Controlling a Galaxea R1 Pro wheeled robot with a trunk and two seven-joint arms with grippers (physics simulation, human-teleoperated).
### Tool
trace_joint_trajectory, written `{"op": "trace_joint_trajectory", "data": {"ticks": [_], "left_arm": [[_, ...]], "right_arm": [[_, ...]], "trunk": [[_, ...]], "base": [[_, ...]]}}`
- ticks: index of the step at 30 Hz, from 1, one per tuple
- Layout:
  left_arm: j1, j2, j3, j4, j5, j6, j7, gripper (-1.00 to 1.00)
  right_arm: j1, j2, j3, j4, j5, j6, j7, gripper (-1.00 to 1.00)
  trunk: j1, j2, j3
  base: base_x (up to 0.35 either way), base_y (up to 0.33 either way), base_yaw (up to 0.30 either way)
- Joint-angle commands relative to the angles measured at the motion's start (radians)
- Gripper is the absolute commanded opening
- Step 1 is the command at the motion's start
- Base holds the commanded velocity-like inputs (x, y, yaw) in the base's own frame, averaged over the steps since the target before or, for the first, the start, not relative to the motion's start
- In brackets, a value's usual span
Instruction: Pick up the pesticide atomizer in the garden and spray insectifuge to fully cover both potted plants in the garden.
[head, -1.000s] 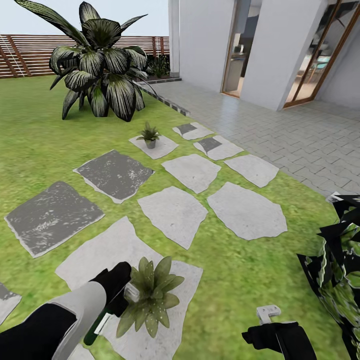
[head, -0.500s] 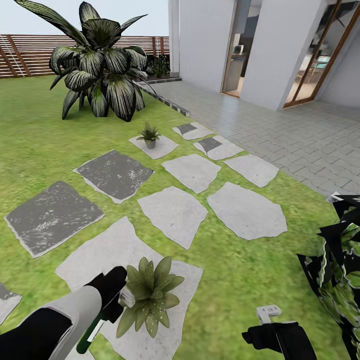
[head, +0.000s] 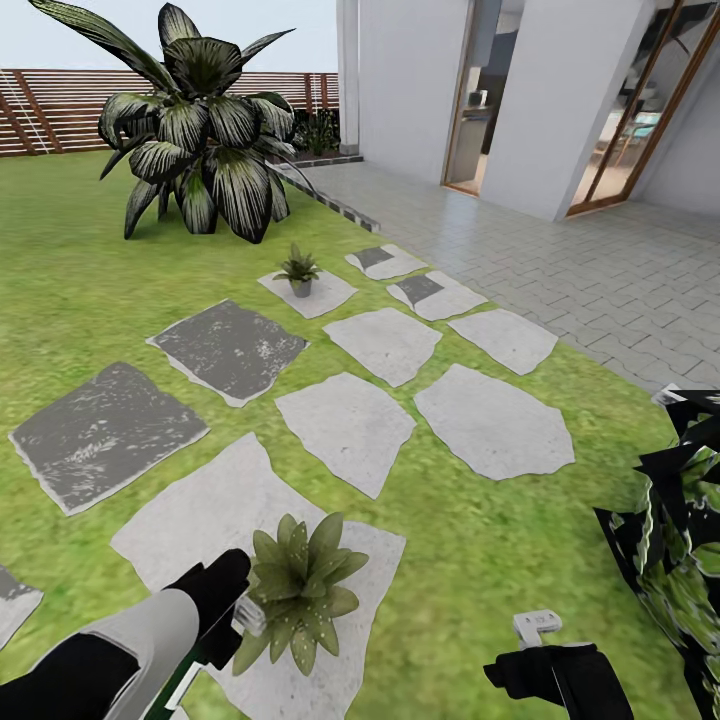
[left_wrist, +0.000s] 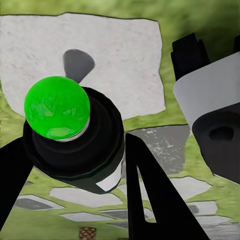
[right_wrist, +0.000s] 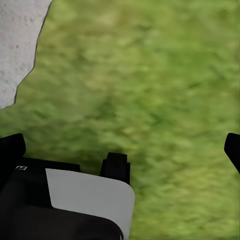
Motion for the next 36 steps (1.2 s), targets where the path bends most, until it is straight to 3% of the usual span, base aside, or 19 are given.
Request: {"op": "trace_joint_trajectory", "data": {"ticks": [1, 10, 26, 28, 31, 36], "left_arm": [[0.000, 0.004, -0.001, -0.002, -0.011, 0.002, -0.010, -1.00], [-0.001, 0.058, -0.008, -0.002, -0.011, 0.003, -0.010, -1.00], [0.042, 0.050, 0.008, -0.001, -0.007, 0.004, -0.011, -1.00], [0.041, 0.049, 0.021, -0.001, -0.006, 0.004, -0.011, -1.00], [0.016, 0.045, 0.084, -0.002, -0.005, 0.005, -0.011, -1.00], [-0.050, 0.039, 0.100, -0.003, -0.005, 0.005, -0.012, -1.00]], "right_arm": [[-0.001, 0.001, -0.003, -0.001, 0.010, 0.002, 0.010, 1.00], [-0.001, 0.001, -0.003, -0.001, 0.010, 0.001, 0.010, 1.00], [-0.001, 0.001, -0.003, -0.001, 0.010, 0.001, 0.010, 1.00], [-0.001, 0.001, -0.003, -0.001, 0.010, 0.001, 0.010, 1.00], [-0.001, 0.001, -0.003, -0.001, 0.010, 0.001, 0.010, 1.00], [-0.001, 0.001, -0.003, -0.001, 0.010, 0.001, 0.010, 1.00]], "trunk": [[0.000, 0.000, -0.001], [0.000, 0.000, -0.001], [0.000, 0.000, -0.001], [0.000, 0.000, -0.001], [0.000, 0.000, -0.001], [0.000, 0.000, -0.001]], "base": [[0.000, 0.000, 0.000], [0.000, 0.000, 0.000], [0.000, 0.000, 0.000], [0.000, 0.000, 0.000], [0.000, 0.000, 0.000], [0.000, 0.000, 0.000]]}}
